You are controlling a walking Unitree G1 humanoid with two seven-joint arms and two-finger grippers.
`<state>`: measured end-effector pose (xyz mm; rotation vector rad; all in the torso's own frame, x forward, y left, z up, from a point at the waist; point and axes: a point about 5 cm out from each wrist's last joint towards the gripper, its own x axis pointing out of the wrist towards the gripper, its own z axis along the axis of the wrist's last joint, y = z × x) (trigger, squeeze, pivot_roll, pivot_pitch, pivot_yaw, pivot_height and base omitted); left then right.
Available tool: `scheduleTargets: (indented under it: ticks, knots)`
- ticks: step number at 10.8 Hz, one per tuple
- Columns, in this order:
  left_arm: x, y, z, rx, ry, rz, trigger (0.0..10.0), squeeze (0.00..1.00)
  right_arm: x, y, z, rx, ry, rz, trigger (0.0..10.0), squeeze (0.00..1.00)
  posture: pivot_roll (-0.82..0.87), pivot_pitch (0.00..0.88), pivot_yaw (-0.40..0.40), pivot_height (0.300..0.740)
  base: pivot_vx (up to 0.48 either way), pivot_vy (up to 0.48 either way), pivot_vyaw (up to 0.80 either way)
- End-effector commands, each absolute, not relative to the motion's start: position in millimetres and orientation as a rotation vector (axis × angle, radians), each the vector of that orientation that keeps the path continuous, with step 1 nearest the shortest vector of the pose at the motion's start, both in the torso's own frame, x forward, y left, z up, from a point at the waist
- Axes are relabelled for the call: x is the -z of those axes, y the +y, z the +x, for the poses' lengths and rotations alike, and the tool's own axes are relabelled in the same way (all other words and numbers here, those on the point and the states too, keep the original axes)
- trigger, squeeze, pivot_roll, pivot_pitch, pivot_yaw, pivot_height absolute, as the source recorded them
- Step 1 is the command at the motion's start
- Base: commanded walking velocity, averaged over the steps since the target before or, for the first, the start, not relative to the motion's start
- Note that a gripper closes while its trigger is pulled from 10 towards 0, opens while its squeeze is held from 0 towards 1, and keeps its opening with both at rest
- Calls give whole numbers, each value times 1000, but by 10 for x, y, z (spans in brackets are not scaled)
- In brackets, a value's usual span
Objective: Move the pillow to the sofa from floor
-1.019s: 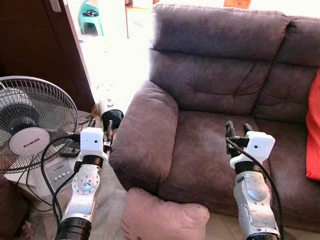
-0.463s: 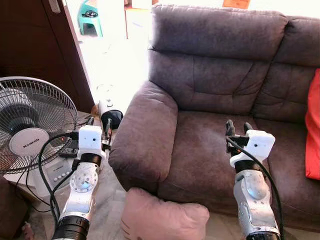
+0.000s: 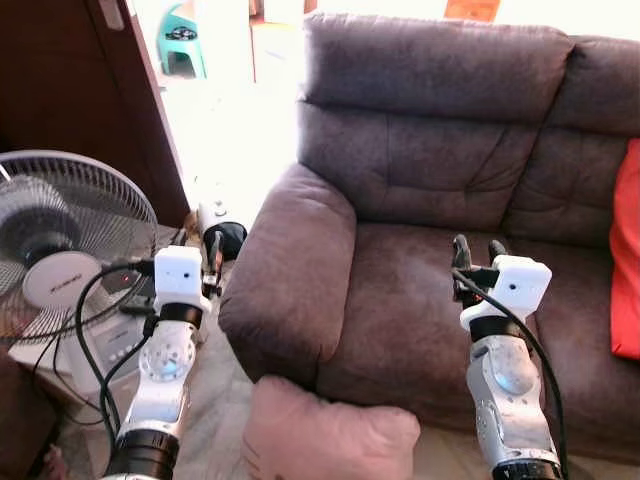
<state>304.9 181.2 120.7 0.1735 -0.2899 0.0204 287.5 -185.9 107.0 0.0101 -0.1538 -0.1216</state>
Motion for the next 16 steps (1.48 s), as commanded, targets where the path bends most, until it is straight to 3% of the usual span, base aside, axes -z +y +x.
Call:
scheduleTargets:
  ticks: [1,16]
  knots:
    - [-1248,1809,3077,-13,-293,180,10000,0,-1138,-1856,2885,115,-179,-17,10000,0,72,9,-32,665,0,0,0]
    - [-1209,1759,3075,14,-263,167,10000,0,-1082,-1879,2915,120,-139,-48,10000,0,77,39,-45,665,0,0,0]
